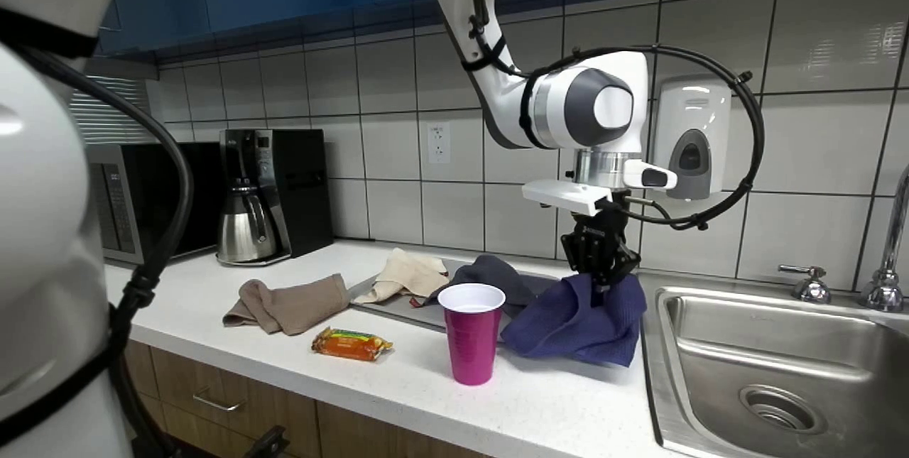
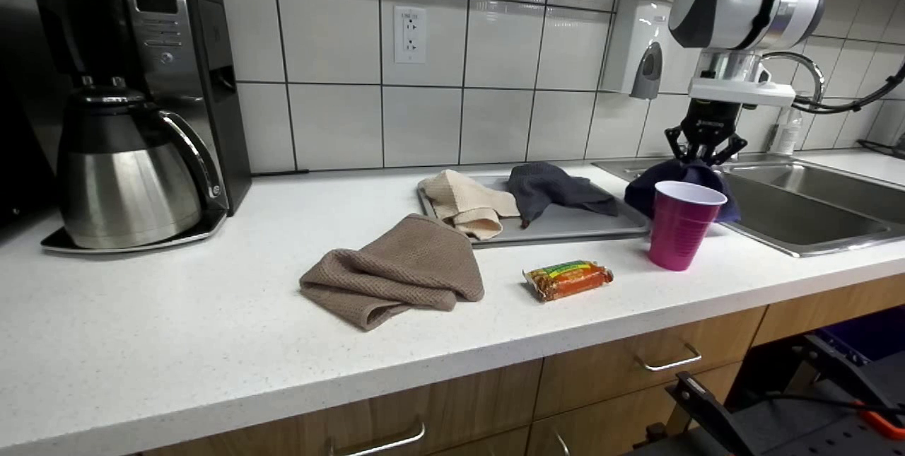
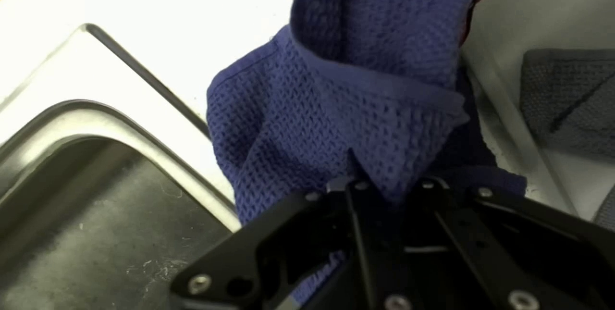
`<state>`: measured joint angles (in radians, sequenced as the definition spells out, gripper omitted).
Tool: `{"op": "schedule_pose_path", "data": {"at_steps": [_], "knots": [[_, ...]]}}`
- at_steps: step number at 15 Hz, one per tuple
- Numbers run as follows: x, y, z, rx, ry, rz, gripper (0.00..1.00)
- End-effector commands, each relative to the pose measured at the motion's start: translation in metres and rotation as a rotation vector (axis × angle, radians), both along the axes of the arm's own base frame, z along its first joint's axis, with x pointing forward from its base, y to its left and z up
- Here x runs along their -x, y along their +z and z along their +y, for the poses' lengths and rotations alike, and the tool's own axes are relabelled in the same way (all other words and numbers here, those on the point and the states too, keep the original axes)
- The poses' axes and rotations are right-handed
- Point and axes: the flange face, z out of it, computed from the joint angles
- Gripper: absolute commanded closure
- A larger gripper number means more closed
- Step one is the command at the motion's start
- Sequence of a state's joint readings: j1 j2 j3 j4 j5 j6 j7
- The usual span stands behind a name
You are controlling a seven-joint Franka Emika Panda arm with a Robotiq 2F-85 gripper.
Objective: Put the towels on the tray.
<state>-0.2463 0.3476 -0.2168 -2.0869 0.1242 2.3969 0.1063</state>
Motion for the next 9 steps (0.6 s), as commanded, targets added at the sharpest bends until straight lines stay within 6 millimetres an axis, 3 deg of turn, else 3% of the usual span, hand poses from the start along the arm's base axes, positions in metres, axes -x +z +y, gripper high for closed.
{"op": "schedule_pose_path", "data": {"at_steps": [1, 9], "knots": [[0.004, 0.027, 0.008, -0.011, 0.024, -0.043, 0.97], [-0.017, 0.05, 0.017, -0.009, 0.043, -0.097, 0.97]]}}
